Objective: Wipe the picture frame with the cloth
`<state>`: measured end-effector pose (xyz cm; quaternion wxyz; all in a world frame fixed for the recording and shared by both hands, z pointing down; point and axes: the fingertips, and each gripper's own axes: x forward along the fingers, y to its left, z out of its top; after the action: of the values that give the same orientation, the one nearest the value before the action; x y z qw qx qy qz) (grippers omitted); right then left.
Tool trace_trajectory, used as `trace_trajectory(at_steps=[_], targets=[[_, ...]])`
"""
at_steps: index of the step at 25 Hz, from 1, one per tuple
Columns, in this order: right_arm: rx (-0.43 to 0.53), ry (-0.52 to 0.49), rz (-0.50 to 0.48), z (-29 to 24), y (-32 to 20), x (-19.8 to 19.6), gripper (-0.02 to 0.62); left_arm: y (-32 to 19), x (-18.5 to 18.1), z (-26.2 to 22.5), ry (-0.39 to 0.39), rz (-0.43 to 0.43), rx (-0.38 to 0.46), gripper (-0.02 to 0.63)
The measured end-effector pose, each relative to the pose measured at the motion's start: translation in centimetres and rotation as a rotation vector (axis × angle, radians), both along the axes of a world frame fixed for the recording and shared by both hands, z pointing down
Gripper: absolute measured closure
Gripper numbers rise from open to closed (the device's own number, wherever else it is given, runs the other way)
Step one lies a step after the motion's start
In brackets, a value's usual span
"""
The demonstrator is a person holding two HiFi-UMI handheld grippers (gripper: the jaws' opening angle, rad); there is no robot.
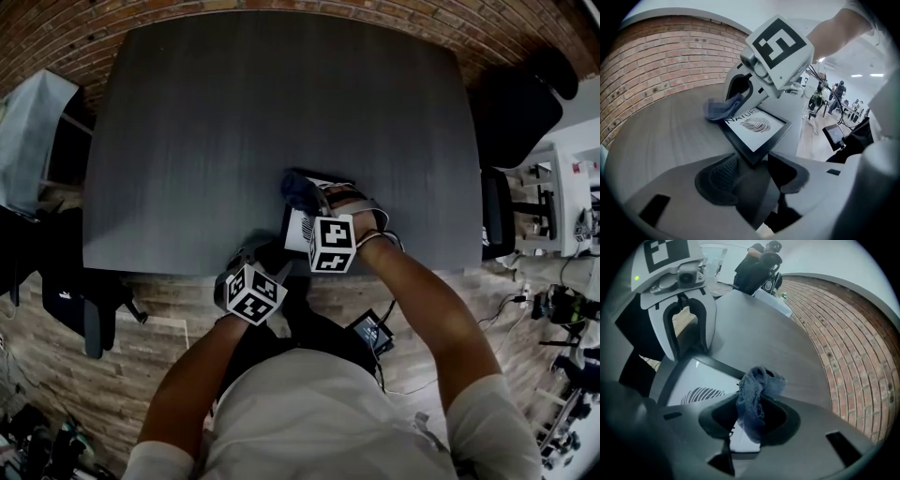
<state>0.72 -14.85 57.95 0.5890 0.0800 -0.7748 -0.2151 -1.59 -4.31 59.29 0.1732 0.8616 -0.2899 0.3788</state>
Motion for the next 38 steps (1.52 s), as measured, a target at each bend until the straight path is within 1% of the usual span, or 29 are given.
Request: trace_trajectory(at_steps=[3,19,23,27,29,33,36,38], targets=[[-0.028,0.009,-0.021,0.1,1.7,-0.1,0.474,0.0,0.1,0.1,0.001,0.004,0.0,0.391],[-0.254,0.009,-0.105,-0.1,10.6,-1.4,0.474,-0.1,0.1,0.0,-0.001,-0.009,0.003,0.389],[-0.287,-0.031,-0.074,-0.8,11.5,-1.5,0.474,-0.1,0.1,0.1,0.002,-0.013,0.005,0.388],[-0.392,-0.114,-0.02,-2.3,12.8,-1.6,0.474,-0.1,0.0,0.0,0.005,-0.026,-0.002,0.39],[-0.417,-0.143,-0.016,-3.3,13.5,-1.5,0.474,-0.1,0.0,0.0,0.01,-0.035,-0.006,0.393],[-0.375,-0.185,0.009,-5.0,12.8,-0.2,0.474,0.1,-0.1,-0.4,0.046,-0.03,-0.009,0.386],[-0.298,-0.193,0.068,-5.9,10.2,1.7,0.474,-0.1,0.1,-1.6,0.071,0.012,0.039,0.377],[-0.23,-0.175,0.117,-5.9,7.7,3.6,0.474,-0.4,0.5,-2.4,0.071,0.06,0.082,0.377]])
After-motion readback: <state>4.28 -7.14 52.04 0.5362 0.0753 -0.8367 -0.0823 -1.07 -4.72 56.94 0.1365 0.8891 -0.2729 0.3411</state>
